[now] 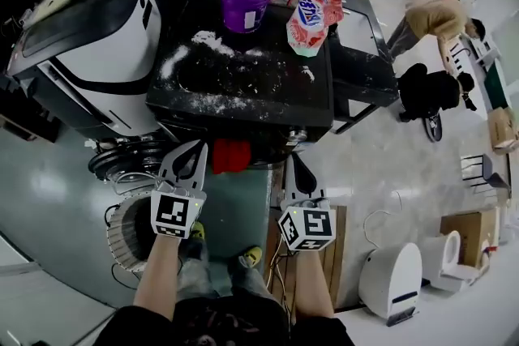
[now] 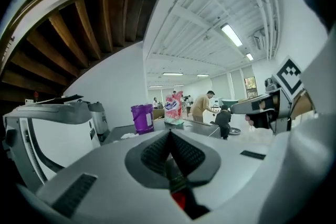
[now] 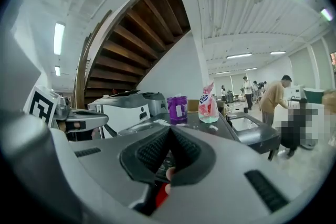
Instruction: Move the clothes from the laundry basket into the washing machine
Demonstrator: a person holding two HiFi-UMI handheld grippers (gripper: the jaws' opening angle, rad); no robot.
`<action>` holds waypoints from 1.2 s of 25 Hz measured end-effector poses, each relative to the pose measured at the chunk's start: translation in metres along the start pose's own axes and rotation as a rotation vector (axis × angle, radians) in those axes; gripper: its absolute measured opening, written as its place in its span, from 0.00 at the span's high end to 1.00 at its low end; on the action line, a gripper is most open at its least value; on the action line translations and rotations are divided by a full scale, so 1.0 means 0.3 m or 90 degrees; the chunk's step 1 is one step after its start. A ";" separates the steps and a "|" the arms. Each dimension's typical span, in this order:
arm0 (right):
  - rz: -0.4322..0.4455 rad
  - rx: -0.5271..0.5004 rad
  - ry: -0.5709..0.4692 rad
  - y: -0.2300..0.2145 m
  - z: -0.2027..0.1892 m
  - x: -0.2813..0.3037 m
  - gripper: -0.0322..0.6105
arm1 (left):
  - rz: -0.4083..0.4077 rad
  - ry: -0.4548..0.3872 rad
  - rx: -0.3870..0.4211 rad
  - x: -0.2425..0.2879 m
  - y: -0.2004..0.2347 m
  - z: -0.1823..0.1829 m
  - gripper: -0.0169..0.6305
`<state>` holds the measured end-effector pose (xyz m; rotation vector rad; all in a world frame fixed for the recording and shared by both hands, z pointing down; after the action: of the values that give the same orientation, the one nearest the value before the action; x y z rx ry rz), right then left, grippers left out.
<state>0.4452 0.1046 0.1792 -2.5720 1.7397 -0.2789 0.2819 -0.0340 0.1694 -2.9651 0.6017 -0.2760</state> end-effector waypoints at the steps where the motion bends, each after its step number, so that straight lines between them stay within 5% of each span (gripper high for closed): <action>1: -0.001 -0.001 -0.002 -0.002 0.027 -0.008 0.95 | -0.001 -0.002 0.001 -0.007 0.005 0.029 0.96; 16: -0.010 -0.003 -0.028 0.002 0.293 -0.148 0.95 | 0.012 -0.036 -0.021 -0.147 0.042 0.317 0.96; 30: -0.014 -0.014 -0.039 -0.063 0.377 -0.211 0.95 | 0.045 -0.040 -0.007 -0.210 0.055 0.399 0.96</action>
<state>0.4579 0.1612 0.0616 -2.5873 1.7047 -0.1794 0.2423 -0.0164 0.0402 -2.9433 0.7017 -0.1724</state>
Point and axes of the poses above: the fingertips, and each gripper's own axes: x forward along the fingers, y to its left, z out of its top, the point moved 2 cm from there along -x, backward along the fingers, and after that the axes turned 3 degrees about -z, right-handed, at the moved point
